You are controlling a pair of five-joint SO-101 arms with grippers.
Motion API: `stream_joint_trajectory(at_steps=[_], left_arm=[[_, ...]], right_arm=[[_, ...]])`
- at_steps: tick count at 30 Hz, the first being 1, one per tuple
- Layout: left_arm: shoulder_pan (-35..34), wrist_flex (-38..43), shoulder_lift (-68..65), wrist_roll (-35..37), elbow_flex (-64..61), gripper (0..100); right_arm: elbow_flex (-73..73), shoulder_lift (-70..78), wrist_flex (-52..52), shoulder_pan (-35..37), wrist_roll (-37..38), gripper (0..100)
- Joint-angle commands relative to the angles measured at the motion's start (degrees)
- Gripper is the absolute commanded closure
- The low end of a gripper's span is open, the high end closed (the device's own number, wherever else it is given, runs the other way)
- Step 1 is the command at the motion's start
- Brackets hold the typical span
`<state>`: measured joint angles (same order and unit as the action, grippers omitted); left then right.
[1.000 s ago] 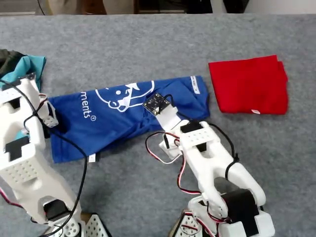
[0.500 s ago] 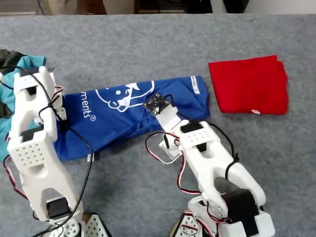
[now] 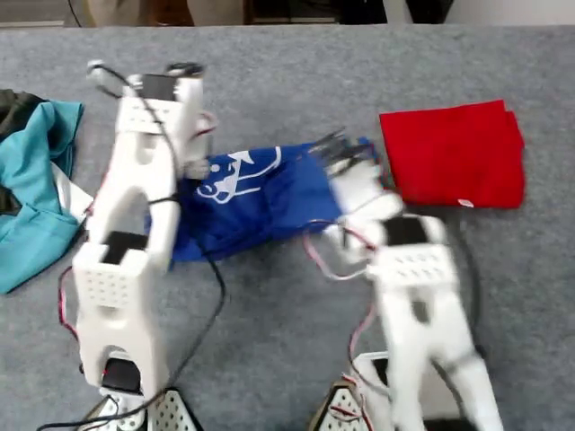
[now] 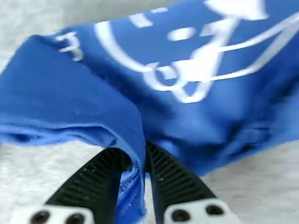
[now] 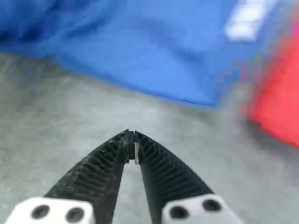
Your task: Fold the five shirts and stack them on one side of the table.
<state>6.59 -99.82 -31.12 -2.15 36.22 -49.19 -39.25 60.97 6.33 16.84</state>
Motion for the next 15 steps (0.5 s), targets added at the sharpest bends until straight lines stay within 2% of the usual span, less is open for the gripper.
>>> stream_joint_trajectory(at_steps=[1,6,10,15], left_arm=[[6.6,0.6,3.1,3.8,5.7,98],[14.9,9.8,3.1,6.2,9.4,98],[20.8,16.1,3.1,11.0,11.0,98],[28.0,24.7,1.5,11.5,9.8,98]], right_arm=[[9.5,-14.5,8.3,-9.9,3.3,99.6],[12.9,-23.0,13.6,-22.8,7.6,99.6],[11.6,-22.3,15.6,-31.7,8.0,99.6],[11.6,-20.7,16.0,-40.2,8.4,99.6]])
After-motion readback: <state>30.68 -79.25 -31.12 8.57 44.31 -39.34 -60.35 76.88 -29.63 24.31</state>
